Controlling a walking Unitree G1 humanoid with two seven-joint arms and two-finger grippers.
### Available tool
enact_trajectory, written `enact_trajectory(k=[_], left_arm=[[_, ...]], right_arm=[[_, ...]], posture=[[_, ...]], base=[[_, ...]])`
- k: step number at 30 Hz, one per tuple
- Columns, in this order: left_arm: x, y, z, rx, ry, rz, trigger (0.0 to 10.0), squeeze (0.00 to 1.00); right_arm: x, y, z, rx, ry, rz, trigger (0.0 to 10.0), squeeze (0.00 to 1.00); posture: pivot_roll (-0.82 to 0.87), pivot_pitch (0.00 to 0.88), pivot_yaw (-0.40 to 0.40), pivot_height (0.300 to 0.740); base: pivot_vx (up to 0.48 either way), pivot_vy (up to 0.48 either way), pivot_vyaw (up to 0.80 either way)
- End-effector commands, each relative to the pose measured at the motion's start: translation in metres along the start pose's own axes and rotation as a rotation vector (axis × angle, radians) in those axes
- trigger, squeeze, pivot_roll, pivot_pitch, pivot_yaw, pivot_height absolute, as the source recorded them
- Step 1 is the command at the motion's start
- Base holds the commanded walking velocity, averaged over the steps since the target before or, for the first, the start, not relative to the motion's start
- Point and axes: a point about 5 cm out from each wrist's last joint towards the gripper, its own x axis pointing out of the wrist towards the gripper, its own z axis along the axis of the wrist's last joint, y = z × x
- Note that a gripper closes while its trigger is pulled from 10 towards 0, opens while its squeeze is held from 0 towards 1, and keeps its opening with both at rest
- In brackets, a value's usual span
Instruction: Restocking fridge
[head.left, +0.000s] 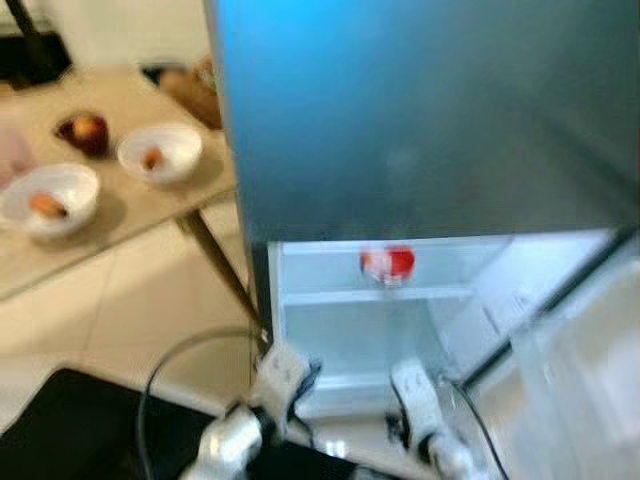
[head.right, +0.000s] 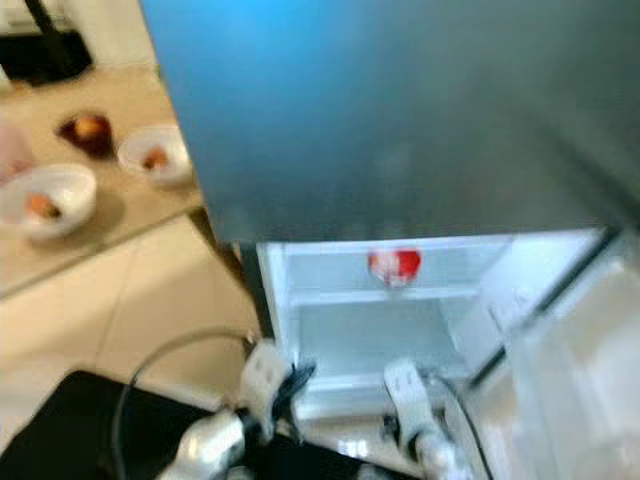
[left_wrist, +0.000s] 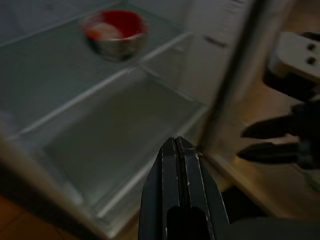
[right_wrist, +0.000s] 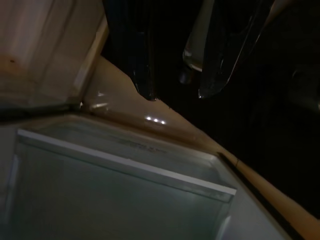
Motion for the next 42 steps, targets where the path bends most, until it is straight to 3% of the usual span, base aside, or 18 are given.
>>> enact_trajectory(k=[1,10,16,18,19,21,23,32,37,42], left_arm=[[-0.001,-0.003,-0.005,0.002,0.024,-0.009,10.0,0.0],[-0.003,-0.002,-0.009,0.0,0.047,0.009,10.0,0.0],[-0.007,0.007,-0.02,-0.039,0.097,0.083,10.0,0.0],[-0.014,0.02,-0.034,-0.101,0.162,0.22,10.0,0.0],[-0.014,0.02,-0.034,-0.101,0.162,0.22,10.0,0.0],[-0.027,0.032,-0.051,-0.17,0.227,0.349,10.0,0.0],[-0.038,0.036,-0.061,-0.175,0.274,0.406,10.0,0.0],[-0.066,0.031,-0.094,-0.163,0.446,0.489,10.0,0.0],[-0.071,0.026,-0.104,-0.195,0.495,0.512,10.0,0.0],[-0.07,0.027,-0.104,-0.264,0.474,0.579,10.0,0.0]], right_arm=[[-0.003,0.003,-0.011,0.0,0.037,0.006,10.0,0.0],[-0.003,0.002,-0.011,-0.01,0.038,0.009,10.0,0.0],[-0.003,0.002,-0.01,-0.011,0.039,0.018,10.0,0.0],[-0.002,0.003,-0.009,-0.013,0.033,0.024,10.0,0.0],[-0.002,0.003,-0.009,-0.013,0.033,0.024,10.0,0.0],[-0.003,0.003,-0.009,-0.013,0.032,0.028,10.0,0.0],[-0.003,0.003,-0.01,-0.006,0.032,0.033,10.0,0.0],[-0.007,0.004,-0.024,-0.003,0.087,0.023,10.0,0.0],[-0.009,0.003,-0.029,0.001,0.101,0.019,10.0,0.0],[-0.011,0.002,-0.033,0.015,0.122,0.007,10.0,0.0]], posture=[[-0.11,0.104,-0.069,0.736],[-0.11,0.093,-0.074,0.736],[-0.11,0.087,-0.076,0.736],[-0.11,0.082,-0.075,0.736],[-0.11,0.082,-0.075,0.736],[-0.11,0.08,-0.072,0.736],[-0.11,0.08,-0.072,0.736],[-0.11,0.077,-0.061,0.736],[-0.11,0.065,-0.059,0.736],[-0.1,0.048,-0.068,0.736]], base=[[0.0,0.0,0.0],[0.0,0.0,0.0],[0.0,0.0,0.0],[0.0,0.0,0.0],[0.0,0.0,0.0],[0.0,0.0,0.0],[0.0,0.0,0.0],[0.0,0.0,0.0],[0.0,0.0,0.0],[0.0,0.0,0.0]])
